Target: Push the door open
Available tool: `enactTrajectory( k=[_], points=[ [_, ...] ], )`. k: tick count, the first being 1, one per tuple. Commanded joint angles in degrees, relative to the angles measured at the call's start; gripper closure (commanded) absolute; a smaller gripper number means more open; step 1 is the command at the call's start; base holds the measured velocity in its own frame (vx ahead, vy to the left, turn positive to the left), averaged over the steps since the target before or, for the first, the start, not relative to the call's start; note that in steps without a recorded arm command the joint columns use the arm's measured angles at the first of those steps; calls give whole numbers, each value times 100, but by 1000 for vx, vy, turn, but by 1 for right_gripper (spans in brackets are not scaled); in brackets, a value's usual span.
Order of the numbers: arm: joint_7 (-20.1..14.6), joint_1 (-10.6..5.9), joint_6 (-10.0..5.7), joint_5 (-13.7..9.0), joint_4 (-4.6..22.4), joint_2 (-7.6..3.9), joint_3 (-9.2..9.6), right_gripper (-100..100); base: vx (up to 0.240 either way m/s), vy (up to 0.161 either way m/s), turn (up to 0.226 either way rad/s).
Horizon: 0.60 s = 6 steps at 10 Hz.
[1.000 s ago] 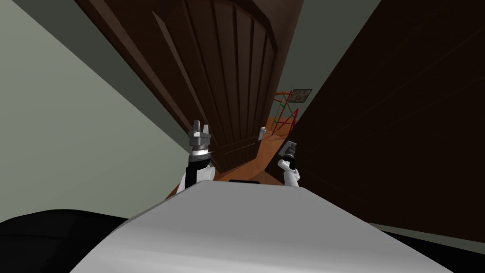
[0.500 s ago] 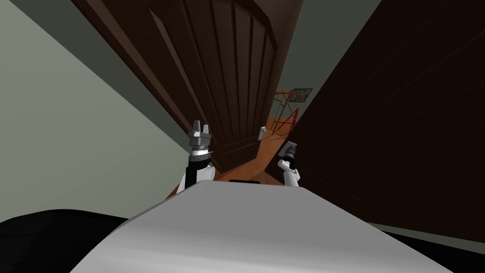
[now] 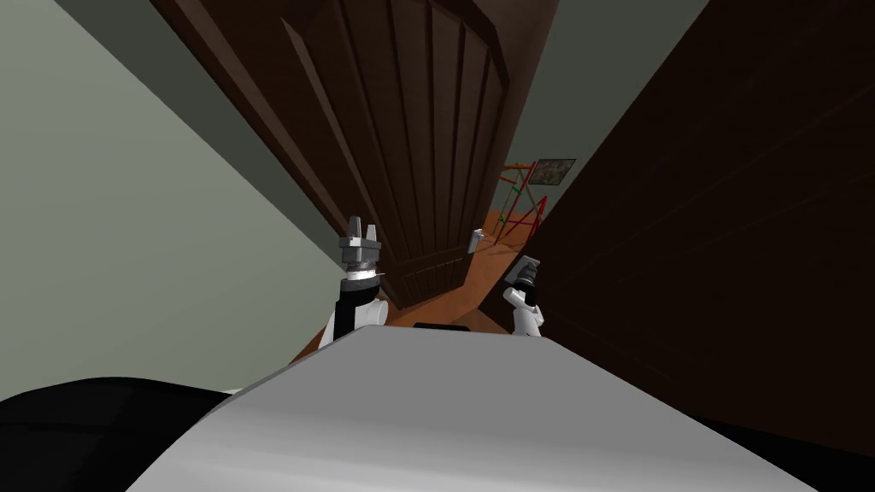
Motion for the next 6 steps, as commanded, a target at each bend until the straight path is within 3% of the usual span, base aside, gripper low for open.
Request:
enactTrajectory(
  k=[1,6],
  points=[
    [88,-35,-101,-28,-107,-90,-181,100,28,-107,130],
    [295,-154,-187,-93,-128,-169,-566,100,16,-92,58]
  ],
)
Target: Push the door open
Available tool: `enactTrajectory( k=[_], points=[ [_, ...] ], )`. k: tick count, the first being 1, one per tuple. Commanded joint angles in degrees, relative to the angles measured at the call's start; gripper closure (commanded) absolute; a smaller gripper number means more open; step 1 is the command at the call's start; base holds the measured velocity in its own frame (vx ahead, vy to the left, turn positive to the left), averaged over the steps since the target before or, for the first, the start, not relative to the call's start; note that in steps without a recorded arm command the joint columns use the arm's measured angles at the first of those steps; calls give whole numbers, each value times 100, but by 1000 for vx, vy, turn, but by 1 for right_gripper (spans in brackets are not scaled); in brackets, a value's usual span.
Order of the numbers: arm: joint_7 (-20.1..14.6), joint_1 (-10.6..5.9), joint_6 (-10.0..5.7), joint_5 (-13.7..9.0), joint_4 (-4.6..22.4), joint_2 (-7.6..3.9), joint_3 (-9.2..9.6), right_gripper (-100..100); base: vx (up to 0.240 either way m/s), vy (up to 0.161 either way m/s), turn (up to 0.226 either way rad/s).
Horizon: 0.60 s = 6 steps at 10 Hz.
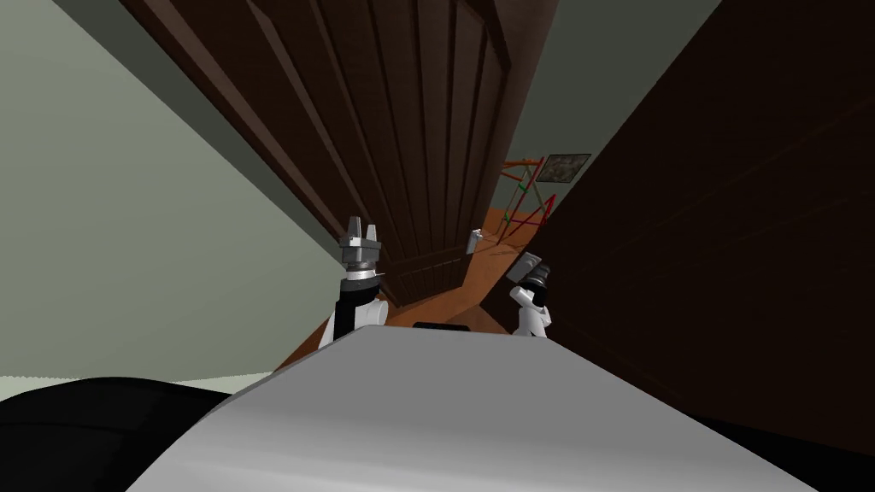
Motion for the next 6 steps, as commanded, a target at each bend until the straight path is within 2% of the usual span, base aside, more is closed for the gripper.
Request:
enactTrajectory(
  k=[1,2,5,6],
  points=[
    [93,-99,-171,-36,108,-112,-209,100,-8,-100,48],
    [44,-15,37,-45,-60,-88,-146,-100,-39,90,2],
    [54,-12,83,-71,-33,-50,-177,-100,-32,204,-33],
    [60,-11,113,-87,-16,8,-197,-100,-65,263,-16]
  ],
)
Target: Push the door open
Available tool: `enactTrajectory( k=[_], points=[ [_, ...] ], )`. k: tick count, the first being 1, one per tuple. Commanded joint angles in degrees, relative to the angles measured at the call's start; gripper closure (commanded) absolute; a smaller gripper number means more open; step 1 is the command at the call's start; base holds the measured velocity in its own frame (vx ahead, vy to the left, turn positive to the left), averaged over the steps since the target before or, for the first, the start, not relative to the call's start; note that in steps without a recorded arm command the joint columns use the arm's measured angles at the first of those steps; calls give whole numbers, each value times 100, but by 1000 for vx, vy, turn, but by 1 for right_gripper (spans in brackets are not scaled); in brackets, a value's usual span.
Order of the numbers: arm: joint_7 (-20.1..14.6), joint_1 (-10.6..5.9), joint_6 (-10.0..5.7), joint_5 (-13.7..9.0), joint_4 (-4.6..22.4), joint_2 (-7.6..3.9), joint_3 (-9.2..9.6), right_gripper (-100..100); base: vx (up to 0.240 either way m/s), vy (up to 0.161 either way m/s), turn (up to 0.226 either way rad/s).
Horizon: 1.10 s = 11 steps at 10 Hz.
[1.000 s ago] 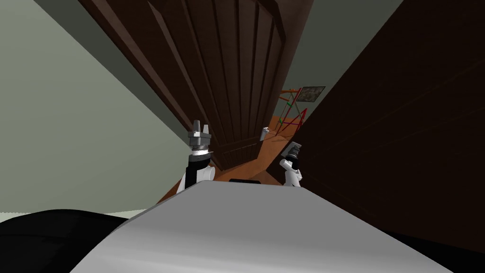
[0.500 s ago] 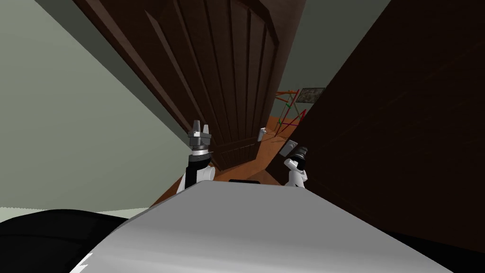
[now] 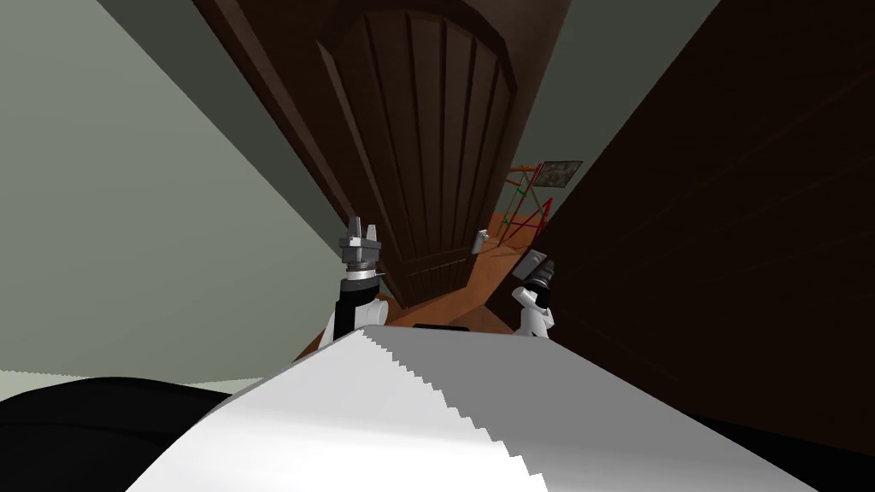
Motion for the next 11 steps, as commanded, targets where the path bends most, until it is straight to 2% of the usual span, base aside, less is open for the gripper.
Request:
enactTrajectory(
  k=[1,2,3,4,7,10,11],
  points=[
    [12,-12,30,-25,65,99,-32,-100,-68,252,-41],
    [17,-11,52,-37,78,188,-47,-100,-62,237,-26],
    [0,33,73,-30,-19,155,-24,-100,-27,111,-16],
    [33,59,-1,-59,18,67,-135,-100,64,-67,183],
    [86,87,-138,-100,89,20,-302,-100,123,-182,146],
    [157,124,-322,-155,186,127,-528,-100,136,-158,174],
    [137,130,-267,-143,141,111,-480,-100,62,-64,36]
  ],
)
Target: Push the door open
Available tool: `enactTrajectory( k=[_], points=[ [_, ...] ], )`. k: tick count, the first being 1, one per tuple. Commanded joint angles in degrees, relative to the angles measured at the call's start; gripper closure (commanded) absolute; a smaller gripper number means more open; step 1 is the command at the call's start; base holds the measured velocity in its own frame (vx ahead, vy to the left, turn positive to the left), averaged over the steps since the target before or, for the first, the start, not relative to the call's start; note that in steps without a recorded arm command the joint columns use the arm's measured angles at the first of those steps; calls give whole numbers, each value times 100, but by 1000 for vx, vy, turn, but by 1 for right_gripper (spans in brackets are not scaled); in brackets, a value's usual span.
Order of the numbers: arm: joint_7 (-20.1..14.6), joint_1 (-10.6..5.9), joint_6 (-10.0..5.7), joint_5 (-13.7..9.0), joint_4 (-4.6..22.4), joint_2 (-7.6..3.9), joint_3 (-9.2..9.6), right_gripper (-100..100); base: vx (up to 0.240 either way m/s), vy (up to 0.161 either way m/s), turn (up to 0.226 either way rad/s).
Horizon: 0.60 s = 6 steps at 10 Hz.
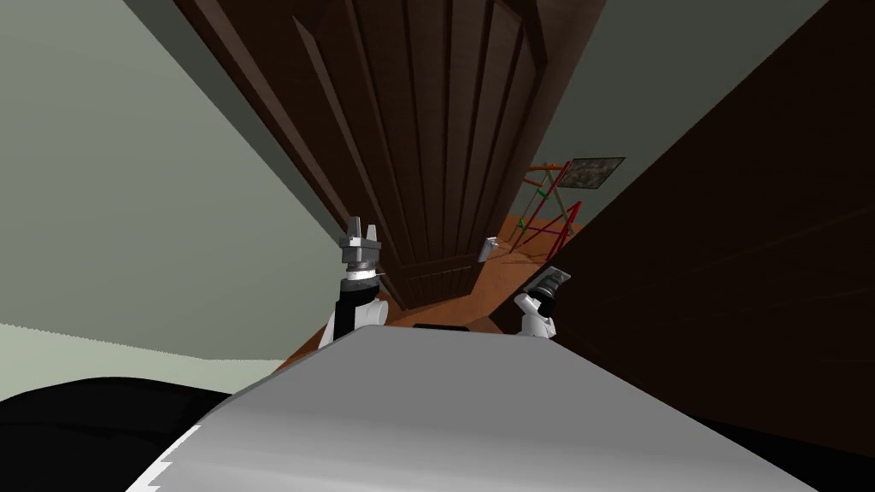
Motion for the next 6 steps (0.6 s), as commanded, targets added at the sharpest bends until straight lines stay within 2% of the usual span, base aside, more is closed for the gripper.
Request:
enactTrajectory(
  k=[1,6],
  points=[
    [-9,2,22,1,-7,-7,7,100,-7,8,-28],
    [-9,2,22,1,-7,-7,7,100,-12,13,-1]
  ],
)
